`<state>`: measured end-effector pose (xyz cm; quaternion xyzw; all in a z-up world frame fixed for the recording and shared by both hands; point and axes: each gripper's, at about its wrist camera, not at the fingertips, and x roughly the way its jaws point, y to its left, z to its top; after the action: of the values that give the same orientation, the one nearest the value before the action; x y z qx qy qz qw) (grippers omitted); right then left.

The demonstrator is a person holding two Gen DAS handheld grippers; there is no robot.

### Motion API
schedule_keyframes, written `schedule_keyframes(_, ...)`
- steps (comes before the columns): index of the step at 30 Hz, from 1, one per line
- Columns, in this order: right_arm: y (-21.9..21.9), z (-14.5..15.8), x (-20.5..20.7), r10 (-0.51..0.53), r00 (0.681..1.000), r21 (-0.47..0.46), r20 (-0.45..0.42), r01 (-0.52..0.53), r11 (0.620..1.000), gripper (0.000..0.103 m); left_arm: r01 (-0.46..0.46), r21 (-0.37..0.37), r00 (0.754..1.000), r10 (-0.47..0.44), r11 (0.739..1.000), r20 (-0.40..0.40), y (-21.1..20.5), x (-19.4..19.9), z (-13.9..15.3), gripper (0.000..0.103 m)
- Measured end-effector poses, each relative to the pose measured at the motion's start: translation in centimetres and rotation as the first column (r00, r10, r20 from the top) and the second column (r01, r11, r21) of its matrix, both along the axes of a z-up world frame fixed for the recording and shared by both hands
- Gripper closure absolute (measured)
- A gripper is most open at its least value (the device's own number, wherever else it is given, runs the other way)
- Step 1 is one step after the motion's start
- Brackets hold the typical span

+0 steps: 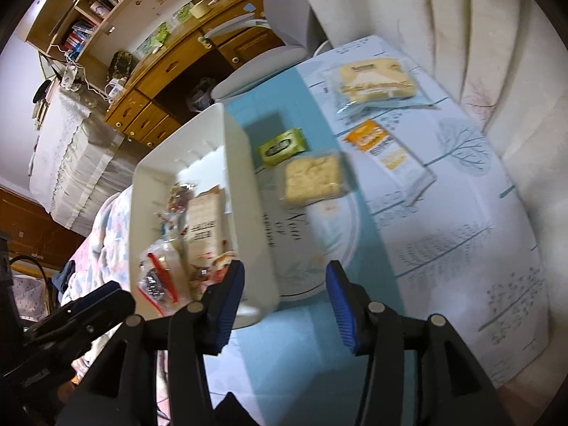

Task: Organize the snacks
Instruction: 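Grasp the clear crumbly-cake bag with the left tool while the right tool grasps the OATS bar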

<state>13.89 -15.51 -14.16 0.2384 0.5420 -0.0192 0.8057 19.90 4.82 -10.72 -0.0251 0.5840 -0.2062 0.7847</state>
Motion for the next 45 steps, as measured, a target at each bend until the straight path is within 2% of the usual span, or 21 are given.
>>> schedule_keyframes(1, -0.5, -0.1, 0.0, 0.005, 1.000, -0.014, 0.001, -0.005, 1.000, 0.049, 0.001, 0.000, 1.000, -0.001, 1.000, 0.000, -0.6, 0.0, 0.1, 0.037)
schedule_keyframes(4, -1.8, -0.2, -0.1, 0.027, 1.000, -0.055, 0.012, -0.026, 0.998, 0.045, -0.009, -0.001, 1.000, 0.009, 1.000, -0.007, -2.5, 0.1, 0.1, 0.034)
schedule_keyframes(11, -4.7, -1.0, 0.3, 0.078, 0.997, -0.118, 0.018, -0.075, 0.990, 0.043, -0.094, -0.003, 0.993, 0.093, 0.996, -0.073, -5.8, 1.5, -0.9, 0.020)
schedule_keyframes(16, -6.6, -2.2, 0.9, 0.131, 0.991, -0.184, 0.022, -0.125, 0.975, 0.043, -0.206, 0.003, 0.962, 0.203, 0.979, -0.182, -7.8, 3.0, -3.1, 0.018)
schedule_keyframes(19, -7.5, -3.3, 1.5, 0.166, 0.986, -0.227, 0.018, -0.158, 0.961, 0.043, -0.253, 0.017, 0.943, 0.250, 0.967, -0.220, -9.2, 3.7, -4.1, 0.018)
schedule_keyframes(24, -8.8, -5.3, 2.4, 0.232, 0.972, -0.268, 0.039, -0.214, 0.939, 0.043, -0.352, 0.066, 0.879, 0.354, 0.934, -0.321, -11.6, 5.0, -6.3, 0.016)
schedule_keyframes(28, -9.5, -6.7, 3.3, 0.286, 0.956, -0.288, 0.067, -0.256, 0.923, 0.043, -0.413, 0.098, 0.834, 0.419, 0.906, -0.358, -13.2, 6.3, -7.4, 0.013)
schedule_keyframes(31, -9.7, -7.8, 3.9, 0.326, 0.941, -0.304, 0.093, -0.285, 0.909, 0.043, -0.486, 0.107, 0.785, 0.487, 0.867, -0.382, -13.7, 7.5, -8.5, 0.013)
schedule_keyframes(34, -9.8, -8.9, 4.5, 0.355, 0.930, -0.321, 0.100, -0.307, 0.896, 0.043, -0.563, 0.114, 0.729, 0.557, 0.818, -0.399, -14.0, 8.9, -9.9, 0.013)
schedule_keyframes(37, -9.8, -10.1, 5.1, 0.393, 0.914, -0.335, 0.098, -0.341, 0.878, 0.043, -0.601, 0.117, 0.699, 0.591, 0.791, -0.404, -14.3, 10.1, -11.3, 0.013)
schedule_keyframes(42, -9.5, -11.5, 5.7, 0.466, 0.880, -0.379, 0.098, -0.400, 0.835, 0.043, -0.675, 0.141, 0.628, 0.665, 0.724, -0.404, -14.4, 11.7, -13.6, 0.013)
schedule_keyframes(45, -9.2, -11.9, 6.0, 0.499, 0.861, -0.388, 0.101, -0.428, 0.816, 0.043, -0.700, 0.171, 0.590, 0.696, 0.693, -0.408, -14.3, 12.2, -14.8, 0.013)
